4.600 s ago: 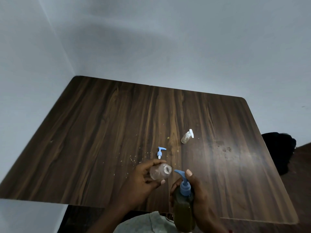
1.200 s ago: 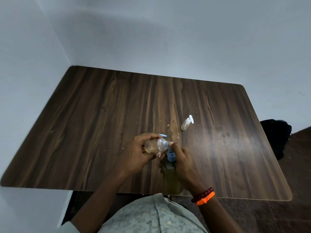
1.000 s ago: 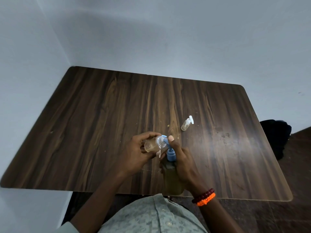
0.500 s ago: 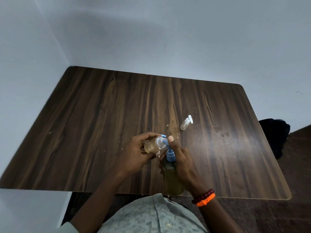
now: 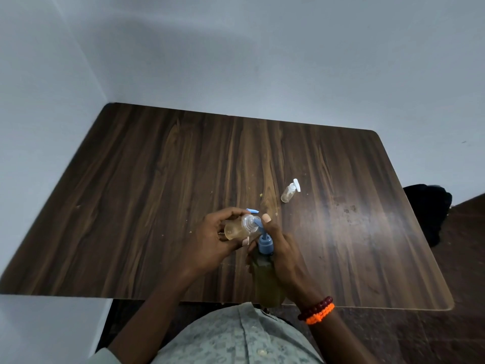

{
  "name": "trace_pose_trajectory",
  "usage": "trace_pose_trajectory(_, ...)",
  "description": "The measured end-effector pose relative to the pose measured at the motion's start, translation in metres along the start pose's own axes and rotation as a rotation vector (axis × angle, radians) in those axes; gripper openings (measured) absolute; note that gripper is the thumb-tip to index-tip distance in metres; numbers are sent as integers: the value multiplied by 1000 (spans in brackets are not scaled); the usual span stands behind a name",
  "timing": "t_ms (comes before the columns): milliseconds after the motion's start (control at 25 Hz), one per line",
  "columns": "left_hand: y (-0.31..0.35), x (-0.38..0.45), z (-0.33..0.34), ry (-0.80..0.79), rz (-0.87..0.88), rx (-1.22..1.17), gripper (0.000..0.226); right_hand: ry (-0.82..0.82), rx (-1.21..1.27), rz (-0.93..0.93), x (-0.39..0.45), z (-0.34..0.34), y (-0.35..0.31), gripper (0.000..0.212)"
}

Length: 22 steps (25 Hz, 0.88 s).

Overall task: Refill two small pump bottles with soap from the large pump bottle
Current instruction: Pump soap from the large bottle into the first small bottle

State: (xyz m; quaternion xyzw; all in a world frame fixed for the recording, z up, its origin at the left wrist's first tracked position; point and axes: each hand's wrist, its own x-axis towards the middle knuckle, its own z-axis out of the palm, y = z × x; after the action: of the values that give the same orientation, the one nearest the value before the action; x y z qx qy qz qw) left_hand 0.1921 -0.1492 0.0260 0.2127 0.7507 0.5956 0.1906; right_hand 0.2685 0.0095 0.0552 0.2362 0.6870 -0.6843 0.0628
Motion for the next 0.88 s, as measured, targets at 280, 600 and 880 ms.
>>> trace_pose_trajectory(280, -4, -1, 3, -10, -22, 9, 45, 63, -4, 34, 0, 2, 5, 58)
trace_pose_trajectory(600, -3, -1, 1, -16, -51, 30, 45, 48, 45, 86, 2, -2, 16, 49)
trace_pose_trajectory(880, 0, -3, 0, -7, -62, 23, 44, -28, 68, -47, 6, -2, 17, 43)
